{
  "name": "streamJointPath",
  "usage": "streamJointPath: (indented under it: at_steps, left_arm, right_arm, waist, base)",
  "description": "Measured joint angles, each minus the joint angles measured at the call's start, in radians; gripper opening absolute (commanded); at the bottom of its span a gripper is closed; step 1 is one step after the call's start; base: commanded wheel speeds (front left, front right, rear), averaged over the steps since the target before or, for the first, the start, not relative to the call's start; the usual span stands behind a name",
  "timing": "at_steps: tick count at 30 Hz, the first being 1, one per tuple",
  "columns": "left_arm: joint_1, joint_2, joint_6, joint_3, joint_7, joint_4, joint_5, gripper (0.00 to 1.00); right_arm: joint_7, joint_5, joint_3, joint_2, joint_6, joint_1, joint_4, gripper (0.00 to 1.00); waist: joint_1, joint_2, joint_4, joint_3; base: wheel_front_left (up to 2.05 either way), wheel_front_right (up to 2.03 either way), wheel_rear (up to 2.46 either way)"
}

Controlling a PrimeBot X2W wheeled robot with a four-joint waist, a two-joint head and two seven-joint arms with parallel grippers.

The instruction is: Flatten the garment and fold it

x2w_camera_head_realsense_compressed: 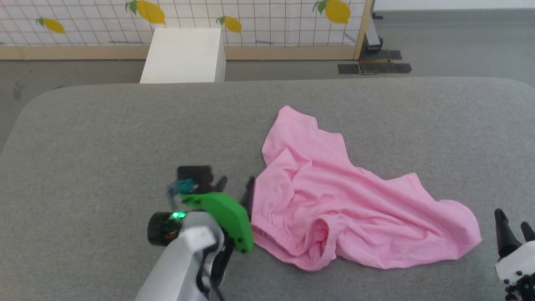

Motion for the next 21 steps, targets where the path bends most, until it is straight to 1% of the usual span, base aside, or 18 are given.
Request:
streamJointPath:
  at_steps: [2,5,7,9,11,12,13,15,16,18,20,21]
  left_arm:
    - [-0.037,0.003,0.029,-0.029,0.172,0.052,0.0,1.0]
    - [-0.06,0.02,0.054,-0.063,0.338,0.115,0.003,1.0]
    - [-0.065,0.032,0.061,-0.072,0.381,0.144,0.012,1.0]
    - [-0.064,0.033,0.064,-0.07,0.384,0.165,0.008,1.0]
    - [-0.064,0.028,0.055,-0.065,0.37,0.17,-0.012,1.0]
    - [-0.064,0.026,0.049,-0.063,0.353,0.171,-0.022,0.46]
    - [-0.063,0.024,0.043,-0.061,0.34,0.171,-0.028,0.0]
    - [-0.059,0.016,0.029,-0.04,0.302,0.166,-0.06,0.0]
    - [-0.054,0.009,0.03,-0.004,0.264,0.155,-0.095,0.0]
    - [-0.053,-0.002,0.042,0.077,0.185,0.12,-0.153,0.0]
    - [-0.053,0.01,0.059,0.141,0.14,0.089,-0.173,0.0]
    - [-0.053,0.026,0.067,0.168,0.128,0.074,-0.182,0.0]
  right_arm:
    - [0.0,0.0,0.007,0.0,0.0,-0.013,-0.002,1.0]
    - [-0.008,0.0,0.022,0.0,0.0,-0.027,-0.001,1.0]
    - [-0.014,0.002,0.034,0.0,0.0,-0.033,0.003,1.0]
    - [-0.026,0.005,0.041,0.001,0.0,-0.034,0.009,1.0]
    - [-0.035,0.005,0.041,0.0,0.0,-0.034,0.016,1.0]
    - [-0.04,0.006,0.041,0.0,0.0,-0.034,0.02,1.0]
    - [-0.044,0.007,0.041,0.001,0.0,-0.034,0.023,1.0]
    - [-0.052,0.009,0.04,0.001,0.0,-0.034,0.032,1.0]
    - [-0.053,0.01,0.041,0.0,0.0,-0.034,0.036,1.0]
    - [-0.056,0.011,0.046,0.0,0.0,-0.035,0.042,1.0]
    - [-0.057,0.011,0.053,0.001,0.0,-0.036,0.047,1.0]
    - [-0.058,0.011,0.058,0.001,0.0,-0.036,0.048,1.0]
  waist:
    - [0.0,0.0,-0.005,0.009]
    - [0.0,0.0,-0.014,0.026]
    - [0.0,0.0,-0.022,0.037]
    - [0.0,0.0,-0.029,0.05]
    - [0.0,0.0,-0.033,0.062]
    - [0.0,0.0,-0.035,0.067]
    - [0.0,0.0,-0.035,0.071]
    - [0.0,0.0,-0.03,0.075]
    - [0.0,0.0,-0.026,0.075]
    - [0.0,0.0,-0.018,0.074]
    - [0.0,0.0,-0.009,0.068]
    - [0.0,0.0,-0.003,0.066]
  base:
    - [0.0,0.0,0.0]
    - [0.0,0.0,0.0]
    - [0.0,0.0,0.0]
    - [0.0,0.0,0.0]
    - [0.0,0.0,0.0]
    - [0.0,0.0,0.0]
    - [0.0,0.0,0.0]
    - [0.0,0.0,0.0]
    - [0.0,0.0,0.0]
    - [0.0,0.0,0.0]
    - [0.0,0.0,0.0]
    - [0.0,0.0,0.0]
